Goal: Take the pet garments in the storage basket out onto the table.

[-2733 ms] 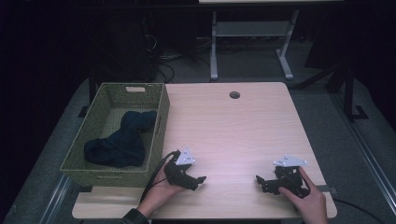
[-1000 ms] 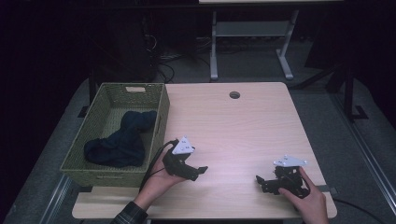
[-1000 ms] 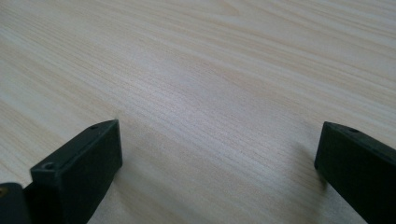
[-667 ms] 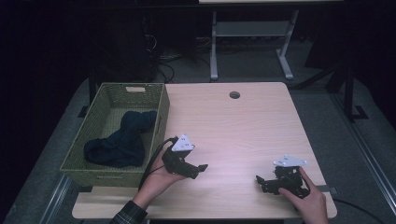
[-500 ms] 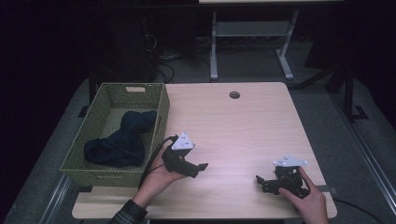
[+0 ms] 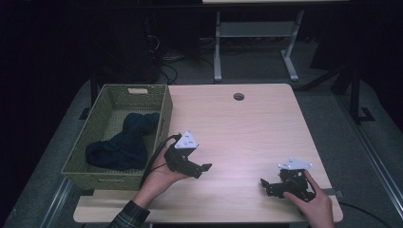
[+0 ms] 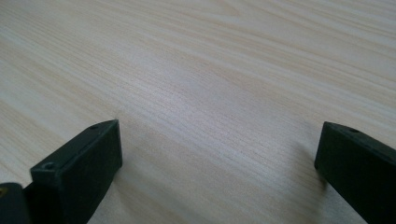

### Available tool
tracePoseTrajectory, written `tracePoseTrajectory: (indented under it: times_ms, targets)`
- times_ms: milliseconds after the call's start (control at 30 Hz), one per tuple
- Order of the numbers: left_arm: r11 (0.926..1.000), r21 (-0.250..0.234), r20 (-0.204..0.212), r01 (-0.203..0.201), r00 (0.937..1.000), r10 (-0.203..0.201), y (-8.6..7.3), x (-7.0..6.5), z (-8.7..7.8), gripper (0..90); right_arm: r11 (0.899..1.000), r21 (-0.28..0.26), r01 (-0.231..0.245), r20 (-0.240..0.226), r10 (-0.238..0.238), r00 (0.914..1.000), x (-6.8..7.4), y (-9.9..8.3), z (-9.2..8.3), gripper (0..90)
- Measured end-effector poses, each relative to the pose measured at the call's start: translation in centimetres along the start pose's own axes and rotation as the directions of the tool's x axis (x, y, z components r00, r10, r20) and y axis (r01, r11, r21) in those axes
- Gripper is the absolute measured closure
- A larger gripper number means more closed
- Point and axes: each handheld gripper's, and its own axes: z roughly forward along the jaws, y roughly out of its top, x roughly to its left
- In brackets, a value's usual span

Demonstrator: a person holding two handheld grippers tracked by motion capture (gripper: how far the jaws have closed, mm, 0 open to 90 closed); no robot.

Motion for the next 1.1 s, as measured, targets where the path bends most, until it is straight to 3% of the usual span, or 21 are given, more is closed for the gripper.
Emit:
tracePoseTrajectory:
  times_ms: [567,1100]
  targets:
    - [0.9995,-0.032,-0.007,0.003,1.0,-0.003,1.6,0.9,-2.2,14.0,1.0,0.0,0.0,0.0,0.0,1.0,0.0,0.0,0.0,0.4]
    - [0.9974,-0.07,-0.02,0.021,0.9996,-0.022,2.7,2.6,-4.9,14.1,1.0,0.0,0.001,0.0,-0.001,1.0,0.0,0.0,0.0,0.4]
